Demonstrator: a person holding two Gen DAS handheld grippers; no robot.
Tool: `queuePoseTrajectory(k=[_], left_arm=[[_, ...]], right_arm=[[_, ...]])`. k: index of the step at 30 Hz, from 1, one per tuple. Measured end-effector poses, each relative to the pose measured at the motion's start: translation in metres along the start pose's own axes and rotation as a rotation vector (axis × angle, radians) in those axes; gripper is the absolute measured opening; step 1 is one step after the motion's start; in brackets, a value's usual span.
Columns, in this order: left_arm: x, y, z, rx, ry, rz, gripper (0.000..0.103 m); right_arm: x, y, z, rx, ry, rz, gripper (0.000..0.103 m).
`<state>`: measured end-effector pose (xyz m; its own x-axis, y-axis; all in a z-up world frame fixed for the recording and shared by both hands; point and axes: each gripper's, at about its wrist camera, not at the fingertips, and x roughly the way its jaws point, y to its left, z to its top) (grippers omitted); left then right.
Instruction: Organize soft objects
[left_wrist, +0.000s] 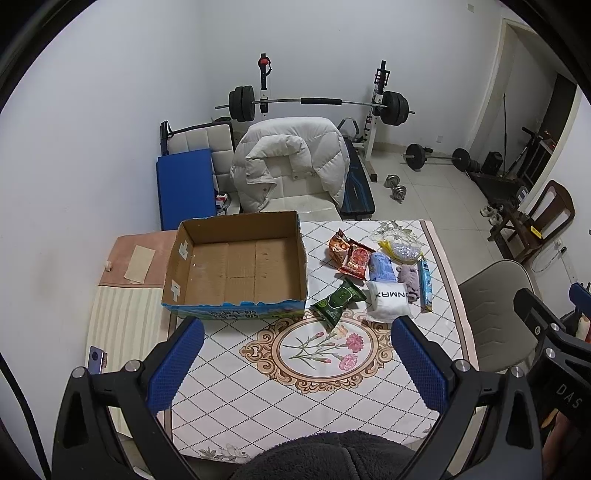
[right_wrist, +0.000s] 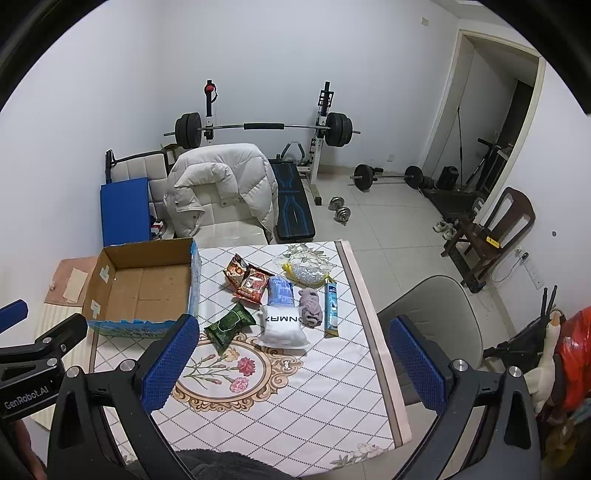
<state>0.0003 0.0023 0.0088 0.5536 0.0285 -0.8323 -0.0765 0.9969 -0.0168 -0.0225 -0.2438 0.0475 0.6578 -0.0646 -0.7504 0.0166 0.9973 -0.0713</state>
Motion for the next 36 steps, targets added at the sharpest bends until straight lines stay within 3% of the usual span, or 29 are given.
queuePoseTrajectory(k=[36], left_arm=[[-0.01, 0.0, 0.005, -0.002, -0.02, 0.01, 0.103]], right_arm=[[-0.009, -0.006, 0.016, -0.006, -0.011, 0.002, 0.103]])
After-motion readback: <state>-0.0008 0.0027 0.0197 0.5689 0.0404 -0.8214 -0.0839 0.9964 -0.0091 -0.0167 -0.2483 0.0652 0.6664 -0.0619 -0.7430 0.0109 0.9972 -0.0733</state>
